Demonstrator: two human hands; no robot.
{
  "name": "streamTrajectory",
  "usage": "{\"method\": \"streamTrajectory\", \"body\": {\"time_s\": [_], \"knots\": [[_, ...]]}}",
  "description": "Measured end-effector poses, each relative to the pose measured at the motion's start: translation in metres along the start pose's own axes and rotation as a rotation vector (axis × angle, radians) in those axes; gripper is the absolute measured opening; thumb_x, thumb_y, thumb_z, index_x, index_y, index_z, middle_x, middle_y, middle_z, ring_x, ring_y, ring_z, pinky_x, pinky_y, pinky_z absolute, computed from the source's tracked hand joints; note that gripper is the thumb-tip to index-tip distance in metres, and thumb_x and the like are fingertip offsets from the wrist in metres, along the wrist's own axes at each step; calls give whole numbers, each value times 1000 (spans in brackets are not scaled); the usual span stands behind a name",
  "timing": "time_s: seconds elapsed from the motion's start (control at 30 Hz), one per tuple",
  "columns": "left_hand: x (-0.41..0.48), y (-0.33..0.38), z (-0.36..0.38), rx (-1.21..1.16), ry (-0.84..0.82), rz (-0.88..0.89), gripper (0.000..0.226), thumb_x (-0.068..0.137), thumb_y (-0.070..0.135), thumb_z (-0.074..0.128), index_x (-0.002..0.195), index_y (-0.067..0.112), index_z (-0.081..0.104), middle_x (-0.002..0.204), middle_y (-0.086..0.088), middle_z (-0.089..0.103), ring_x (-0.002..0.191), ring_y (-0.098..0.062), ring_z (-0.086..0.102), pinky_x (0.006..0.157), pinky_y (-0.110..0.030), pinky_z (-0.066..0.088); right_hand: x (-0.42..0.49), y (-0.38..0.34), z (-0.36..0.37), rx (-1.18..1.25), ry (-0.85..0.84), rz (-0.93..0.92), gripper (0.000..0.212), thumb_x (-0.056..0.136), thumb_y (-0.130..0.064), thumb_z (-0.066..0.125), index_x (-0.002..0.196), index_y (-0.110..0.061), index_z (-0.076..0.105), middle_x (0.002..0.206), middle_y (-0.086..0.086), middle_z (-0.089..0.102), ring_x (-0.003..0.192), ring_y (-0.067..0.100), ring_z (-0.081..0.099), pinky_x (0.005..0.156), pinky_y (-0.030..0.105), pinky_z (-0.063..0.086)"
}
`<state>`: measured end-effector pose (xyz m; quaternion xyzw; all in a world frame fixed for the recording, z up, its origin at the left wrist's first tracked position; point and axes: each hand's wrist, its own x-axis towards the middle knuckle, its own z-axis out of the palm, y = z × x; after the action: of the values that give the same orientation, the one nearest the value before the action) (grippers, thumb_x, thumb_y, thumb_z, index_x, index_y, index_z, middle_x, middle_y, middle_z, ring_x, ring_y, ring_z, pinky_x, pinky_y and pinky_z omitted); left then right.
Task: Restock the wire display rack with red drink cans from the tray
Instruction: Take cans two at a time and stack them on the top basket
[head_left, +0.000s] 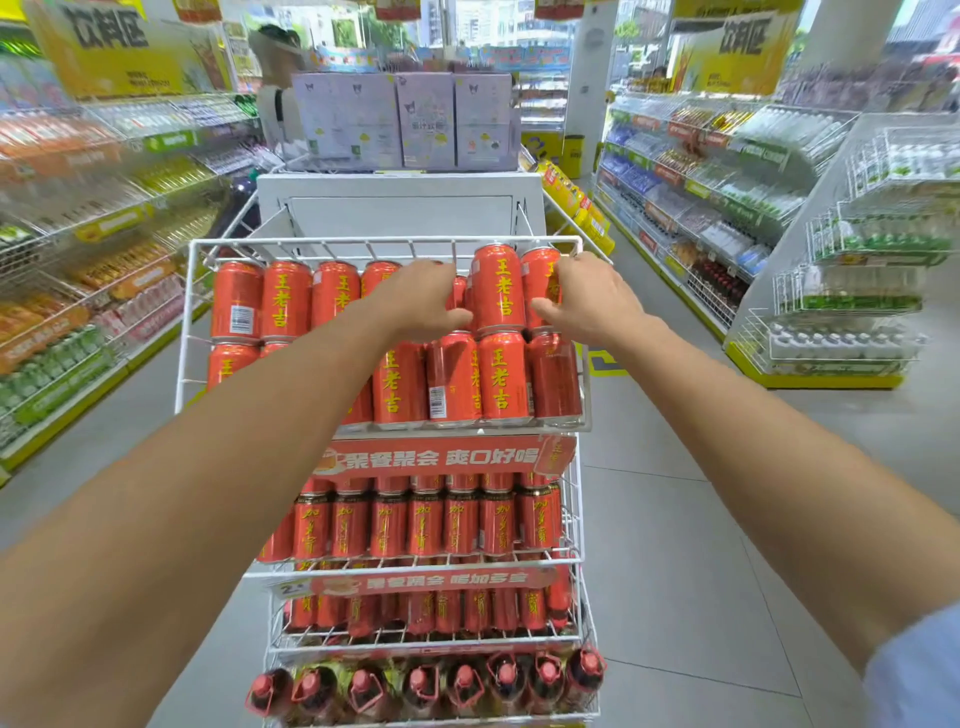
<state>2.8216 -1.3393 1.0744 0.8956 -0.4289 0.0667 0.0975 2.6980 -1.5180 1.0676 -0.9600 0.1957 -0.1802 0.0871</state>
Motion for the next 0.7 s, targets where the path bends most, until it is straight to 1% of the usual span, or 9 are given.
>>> {"method": "streamTrajectory", "body": {"time_s": [0.07,0.1,0.17,0.23,0.3,0.37,0.47,0.6,0.7], "knots": [[-19,0,-9,98,-68,60,51,98,43,62,123,-2,59,123,-25,63,114,-40,59,94,-45,49,-17,-7,-11,-76,-80,-40,32,95,-44,64,86,-17,49,118,24,59,113,44,57,93,49,49],[-30,2,-13,132,-90,79,51,99,45,60,121,-1,59,120,-24,64,109,-38,59,91,-45,50,-26,-10,-15,-115,-109,-48,36,95,-48,64,89,-16,49,120,23,58,115,44,56,94,50,50],[-54,7,-19,175,-119,108,48,101,46,57,117,1,58,115,-22,64,100,-35,57,87,-42,47,-47,-18,-21,-187,-162,-63,49,94,-55,63,110,-9,57,125,22,57,118,43,55,97,50,51],[-81,11,-22,175,-139,137,47,102,46,56,120,3,58,117,-20,62,102,-34,56,87,-42,46,-73,-27,-27,-215,-190,-74,58,93,-55,63,127,-8,58,128,20,56,121,41,54,98,50,51],[-111,13,-23,154,-150,169,48,102,46,55,125,4,58,119,-19,61,106,-35,57,88,-42,47,-106,-39,-32,-222,-199,-78,56,94,-54,65,129,-11,58,128,18,57,121,39,54,98,48,50],[-144,11,-21,160,-148,214,47,101,46,57,125,5,58,118,-19,62,107,-36,58,91,-43,50,-140,-50,-33,-228,-208,-99,54,94,-51,66,129,-11,60,129,16,58,119,38,56,98,46,49],[-194,0,-19,194,-174,229,52,100,46,59,128,3,59,124,-20,65,113,-39,61,94,-44,52,-188,-72,-28,-232,-242,-113,51,95,-46,69,128,-8,61,128,19,59,119,40,57,97,43,47],[-254,-21,-7,162,-224,193,55,101,47,57,135,4,57,128,-17,65,114,-37,61,94,-44,51,-234,-105,-4,-250,-276,-116,61,95,-52,63,138,-10,56,132,18,58,123,40,56,102,49,50],[-289,-46,17,124,-280,152,51,102,46,56,131,4,58,123,-16,65,105,-33,62,87,-41,51,-252,-132,29,-240,-348,-177,63,97,-53,61,140,-8,53,136,19,58,126,40,56,103,52,49]]}}
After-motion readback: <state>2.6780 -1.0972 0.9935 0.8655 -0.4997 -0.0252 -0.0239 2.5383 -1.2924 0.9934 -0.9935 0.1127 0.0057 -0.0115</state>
